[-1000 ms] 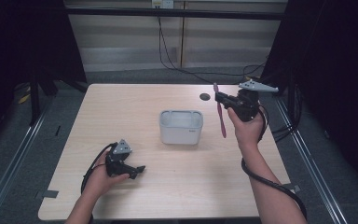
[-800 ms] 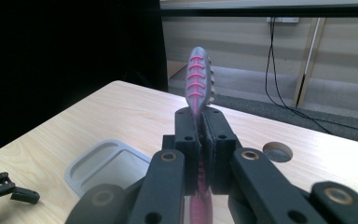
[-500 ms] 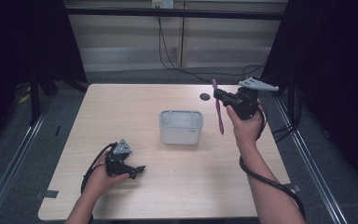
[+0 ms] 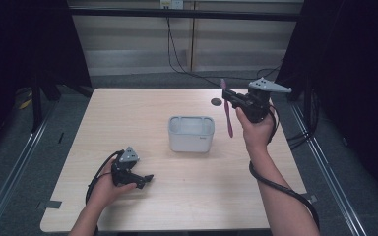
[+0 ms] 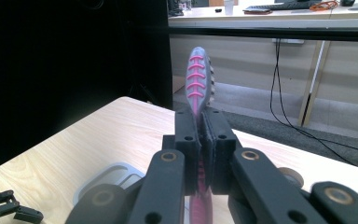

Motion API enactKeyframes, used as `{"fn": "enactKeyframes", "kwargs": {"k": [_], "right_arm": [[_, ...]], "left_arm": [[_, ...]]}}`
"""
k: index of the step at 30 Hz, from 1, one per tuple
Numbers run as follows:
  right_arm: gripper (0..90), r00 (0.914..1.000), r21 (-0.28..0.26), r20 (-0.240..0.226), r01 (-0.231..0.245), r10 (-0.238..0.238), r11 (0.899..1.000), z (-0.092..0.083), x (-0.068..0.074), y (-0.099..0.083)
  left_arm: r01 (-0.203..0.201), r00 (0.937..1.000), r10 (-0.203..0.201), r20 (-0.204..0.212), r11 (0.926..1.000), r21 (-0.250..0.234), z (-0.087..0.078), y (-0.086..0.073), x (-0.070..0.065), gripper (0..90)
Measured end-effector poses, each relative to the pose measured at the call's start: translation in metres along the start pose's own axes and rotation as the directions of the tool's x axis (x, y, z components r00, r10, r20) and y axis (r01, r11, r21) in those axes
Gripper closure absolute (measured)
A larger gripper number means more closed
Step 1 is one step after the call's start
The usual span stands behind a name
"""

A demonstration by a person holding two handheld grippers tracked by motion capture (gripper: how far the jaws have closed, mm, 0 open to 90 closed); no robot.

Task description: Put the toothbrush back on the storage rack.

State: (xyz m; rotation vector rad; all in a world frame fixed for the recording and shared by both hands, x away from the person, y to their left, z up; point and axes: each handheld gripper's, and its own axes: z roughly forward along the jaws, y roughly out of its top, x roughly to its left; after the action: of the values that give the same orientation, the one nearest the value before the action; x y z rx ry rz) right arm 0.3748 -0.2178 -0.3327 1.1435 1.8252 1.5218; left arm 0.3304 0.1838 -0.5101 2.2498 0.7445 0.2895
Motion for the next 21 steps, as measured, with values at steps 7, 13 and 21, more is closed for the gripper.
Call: {"fn": "enactKeyframes", "kwargs": {"k": [7, 13, 21], "right_arm": [[85.8, 0.9999, -0.01, -0.006, 0.011, -0.011, 1.0, 0.004, 0.003, 0.004], [85.8, 0.9999, -0.015, -0.012, 0.01, -0.01, 1.0, 0.007, 0.004, 0.005], [85.7, 0.9997, -0.02, -0.02, 0.012, -0.012, 1.0, 0.013, 0.007, 0.01]], "left_arm": [[0.007, 1.0, -0.007, -0.002, 1.0, -0.007, 0.0, 0.0, 0.0, 6.6], [0.006, 1.0, -0.006, -0.002, 1.0, -0.007, 0.0, 0.0, 0.0, 6.6], [0.013, 0.9999, -0.013, 0.001, 0.9999, -0.009, 0.001, 0.0, -0.001, 6.6]]}}
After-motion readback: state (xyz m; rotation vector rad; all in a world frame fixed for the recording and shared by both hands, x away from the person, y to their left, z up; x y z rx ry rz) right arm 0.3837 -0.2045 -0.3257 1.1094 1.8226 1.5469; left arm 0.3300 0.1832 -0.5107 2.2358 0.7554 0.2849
